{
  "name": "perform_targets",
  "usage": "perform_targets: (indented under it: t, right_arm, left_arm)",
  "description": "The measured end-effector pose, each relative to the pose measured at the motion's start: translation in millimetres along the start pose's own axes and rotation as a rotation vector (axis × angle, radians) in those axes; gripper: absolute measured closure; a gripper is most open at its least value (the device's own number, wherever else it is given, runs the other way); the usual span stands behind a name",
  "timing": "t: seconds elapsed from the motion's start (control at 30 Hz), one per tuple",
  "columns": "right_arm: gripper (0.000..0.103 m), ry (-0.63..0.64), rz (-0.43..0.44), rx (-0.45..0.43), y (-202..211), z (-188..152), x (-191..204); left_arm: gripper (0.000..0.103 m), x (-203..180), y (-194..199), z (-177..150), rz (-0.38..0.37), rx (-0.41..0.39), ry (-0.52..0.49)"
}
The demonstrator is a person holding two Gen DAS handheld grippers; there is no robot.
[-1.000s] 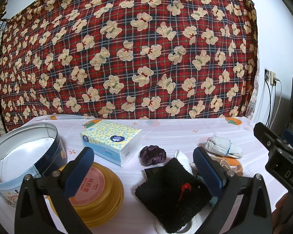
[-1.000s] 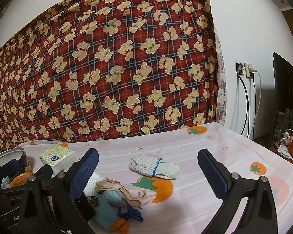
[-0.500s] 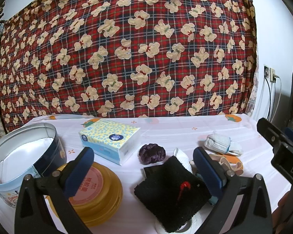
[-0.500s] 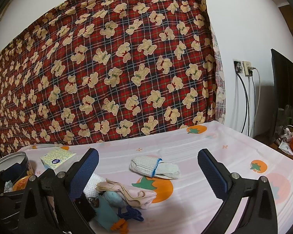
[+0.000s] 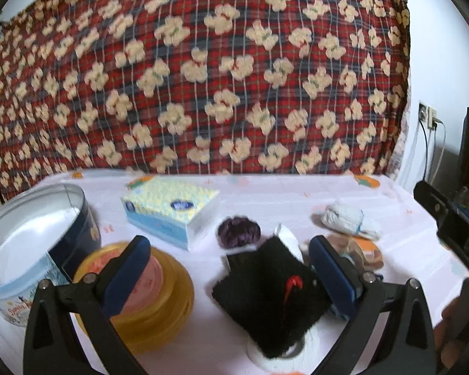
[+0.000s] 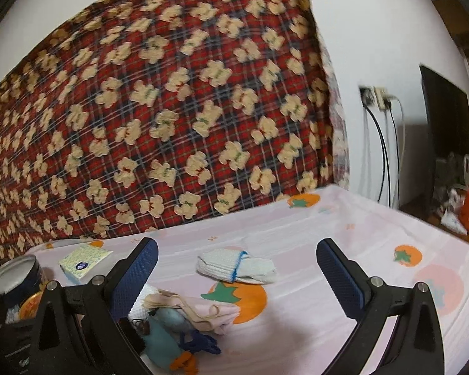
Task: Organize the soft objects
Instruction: 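Grasp the black fuzzy pad with the left gripper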
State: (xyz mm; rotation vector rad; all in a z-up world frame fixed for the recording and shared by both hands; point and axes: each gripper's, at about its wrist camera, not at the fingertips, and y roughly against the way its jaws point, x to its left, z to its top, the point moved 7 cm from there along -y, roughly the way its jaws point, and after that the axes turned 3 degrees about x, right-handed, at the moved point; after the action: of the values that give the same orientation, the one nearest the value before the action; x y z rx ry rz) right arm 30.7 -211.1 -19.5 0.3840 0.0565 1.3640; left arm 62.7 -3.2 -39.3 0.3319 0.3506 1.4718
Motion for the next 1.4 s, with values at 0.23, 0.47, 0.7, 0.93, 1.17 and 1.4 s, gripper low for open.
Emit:
perform_targets:
  t: [0.23, 0.47, 0.7, 0.93, 1.17, 1.4]
  right_arm:
    - [0.001, -0.128, -0.003, 0.057, -13.7, -6.3, -21.8]
    - [0.001, -0.191, -0.012, 0.069, -17.7, -11.5, -38.6]
    - [0.001, -0.217, -0.007, 0.082, -19.7, -13.6, -41.4]
    - [0.001, -0.216, -0.009, 0.083, -19.3, -13.5, -41.1]
    - [0.001, -0.226, -0.013, 0.077, -19.2, -14.7, -42.9]
    - [0.001, -0.21, -0.012, 0.078, -18.4, -14.3, -39.8]
  left_arm:
    - [0.019, -1.3, -4.2, -15.6, -0.058, 0.116, -0.004]
    - [0.021, -35.5, -19.2, -28.3, -0.154, 0.244, -0.068]
    - [0.044, -38.6, -55.5, -41.7, -0.157, 0.408, 0.0]
    - [0.074, -41.0, -45.3, -37.9, -0.301, 0.369, 0.047]
    - [0.077, -37.9, -36.4, -29.3, -0.341, 0.316, 0.069]
    - [0.077, -22.1, 5.2, -9.3, -0.418, 0.165, 0.074]
